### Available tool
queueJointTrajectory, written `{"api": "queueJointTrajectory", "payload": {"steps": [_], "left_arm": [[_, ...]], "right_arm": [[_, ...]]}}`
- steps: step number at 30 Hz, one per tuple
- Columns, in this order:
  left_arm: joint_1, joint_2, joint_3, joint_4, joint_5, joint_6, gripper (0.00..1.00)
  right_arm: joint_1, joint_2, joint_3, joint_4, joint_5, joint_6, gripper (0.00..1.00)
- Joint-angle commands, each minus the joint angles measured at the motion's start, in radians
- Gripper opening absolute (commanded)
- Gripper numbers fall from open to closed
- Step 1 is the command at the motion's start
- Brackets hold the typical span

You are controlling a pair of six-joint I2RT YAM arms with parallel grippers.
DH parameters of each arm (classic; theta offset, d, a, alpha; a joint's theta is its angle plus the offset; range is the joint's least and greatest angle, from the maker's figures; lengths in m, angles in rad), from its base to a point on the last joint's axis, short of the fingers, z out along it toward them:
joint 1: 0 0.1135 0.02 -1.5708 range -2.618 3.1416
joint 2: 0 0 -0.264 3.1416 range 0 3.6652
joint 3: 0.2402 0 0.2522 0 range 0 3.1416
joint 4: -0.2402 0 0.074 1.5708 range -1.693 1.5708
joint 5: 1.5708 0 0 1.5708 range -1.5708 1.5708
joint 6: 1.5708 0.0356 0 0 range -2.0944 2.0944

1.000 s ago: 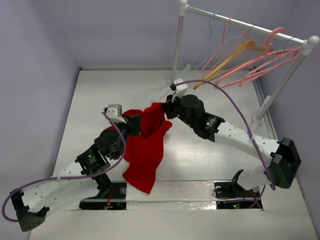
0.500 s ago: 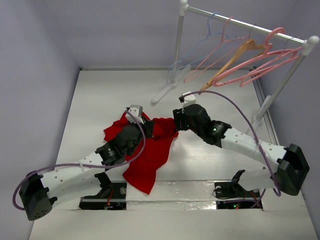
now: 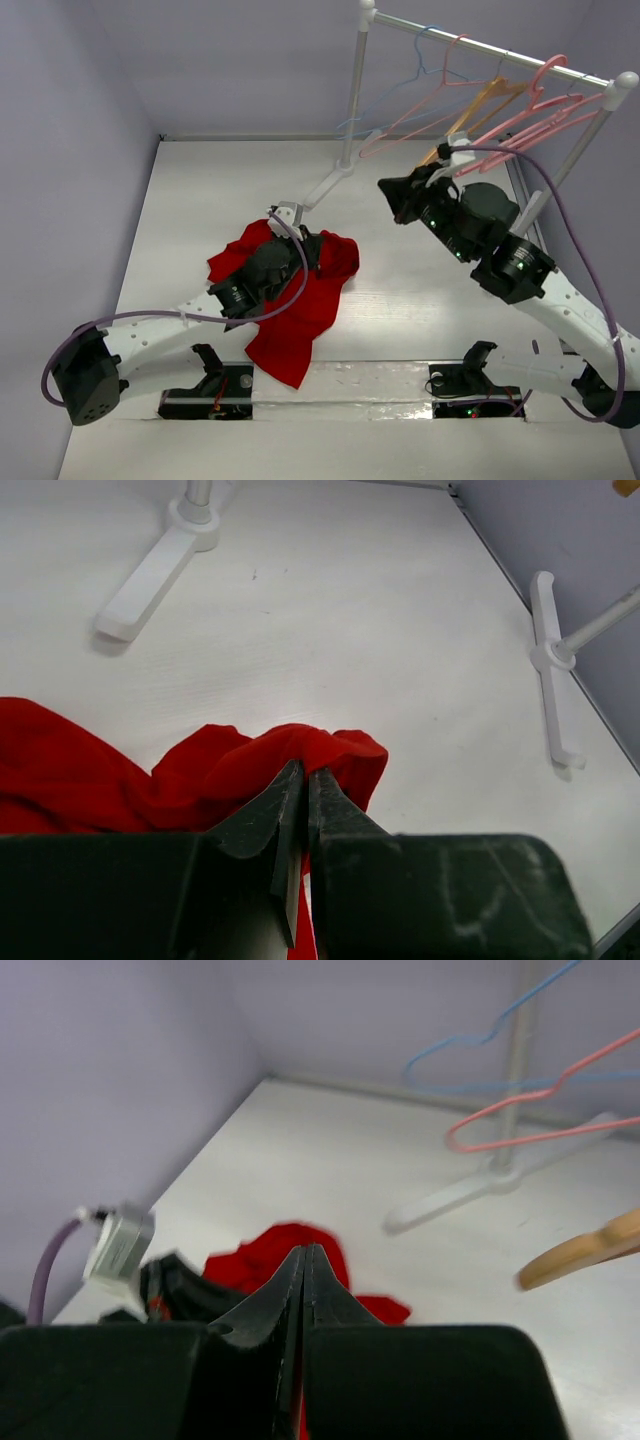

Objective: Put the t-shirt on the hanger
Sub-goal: Pick up the hanger from the clothesline.

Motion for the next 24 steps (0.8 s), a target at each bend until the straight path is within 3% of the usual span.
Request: {"api": "queueJointTrajectory", "payload": {"steps": [1, 6, 9, 10, 14, 16, 24], "left_arm": [[0.009, 0.011, 0.055, 0.08, 0.046, 0.024, 0.0], [0.009, 0.003, 0.035, 0.092, 0.064, 0.036, 0.0], [0.009, -0.01, 0.016, 0.094, 0.064, 0.046, 0.0], [0.009, -0.014, 0.012, 0.097, 0.064, 0.047, 0.0], [0.009, -0.023, -0.01, 0.109, 0.072, 0.047, 0.0], [0.009, -0.023, -0.011, 0.111, 0.087, 0.047, 0.0], [0.009, -0.04, -0.022, 0.121, 0.118, 0.038, 0.0]], "right_arm": [[-0.001, 0.012, 0.105, 0.035, 0.274, -0.082, 0.0], [-0.01, 0.091, 0.249, 0.052, 0.508, -0.221, 0.0], [-0.042, 0.088, 0.26, 0.106, 0.623, -0.299, 0.09], [-0.073, 0.085, 0.268, 0.099, 0.649, -0.303, 0.16], [-0.177, 0.084, 0.279, 0.042, 0.638, -0.237, 0.35], [-0.245, 0.106, 0.305, -0.057, 0.599, -0.188, 0.37], [-0.361, 0.176, 0.363, -0.131, 0.529, -0.134, 0.38]]}}
